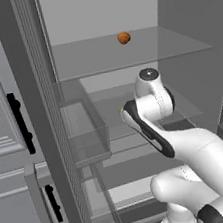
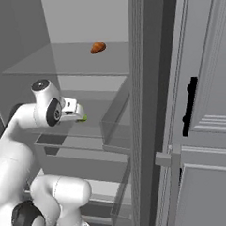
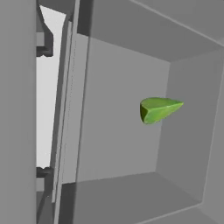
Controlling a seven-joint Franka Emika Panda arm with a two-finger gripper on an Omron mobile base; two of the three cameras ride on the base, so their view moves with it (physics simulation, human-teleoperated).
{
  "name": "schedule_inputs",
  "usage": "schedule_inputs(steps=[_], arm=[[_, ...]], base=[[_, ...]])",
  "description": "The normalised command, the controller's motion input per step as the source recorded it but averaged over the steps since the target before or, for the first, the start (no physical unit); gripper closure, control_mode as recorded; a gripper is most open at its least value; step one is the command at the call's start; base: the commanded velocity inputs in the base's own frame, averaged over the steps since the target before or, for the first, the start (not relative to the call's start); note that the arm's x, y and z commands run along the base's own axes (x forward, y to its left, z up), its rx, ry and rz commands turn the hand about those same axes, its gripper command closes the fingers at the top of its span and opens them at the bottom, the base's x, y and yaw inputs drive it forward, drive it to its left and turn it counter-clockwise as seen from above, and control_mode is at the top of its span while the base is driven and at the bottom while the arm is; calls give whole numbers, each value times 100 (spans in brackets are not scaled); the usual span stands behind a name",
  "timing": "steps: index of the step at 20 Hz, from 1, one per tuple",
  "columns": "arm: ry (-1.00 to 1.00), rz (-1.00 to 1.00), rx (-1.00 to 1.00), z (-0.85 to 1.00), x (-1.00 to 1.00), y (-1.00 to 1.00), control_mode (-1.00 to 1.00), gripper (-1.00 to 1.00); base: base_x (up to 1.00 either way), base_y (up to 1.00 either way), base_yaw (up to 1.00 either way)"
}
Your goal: Grab a lemon wedge from the fridge and one ice cube from the ice bowl, and put them in the glass of lemonade.
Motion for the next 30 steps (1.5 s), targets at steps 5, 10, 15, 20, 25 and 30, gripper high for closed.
schedule_inputs(steps=[5, 10, 15, 20, 25, 30], arm=[[0, 0, 0, -6, 36, 1, -100, -100], [0, 0, 0, -41, 40, 0, -100, -100], [-1, 6, 0, -27, 29, -3, -100, -100], [-1, 8, 0, -14, 36, -11, -100, -100], [0, 4, 0, 5, 35, -1, -100, -100], [0, 1, 0, -14, 24, 0, -100, -100]], base=[[0, 0, 0], [0, 0, 0], [0, 0, 0], [0, 0, 0], [0, 0, 0], [0, 0, 0]])
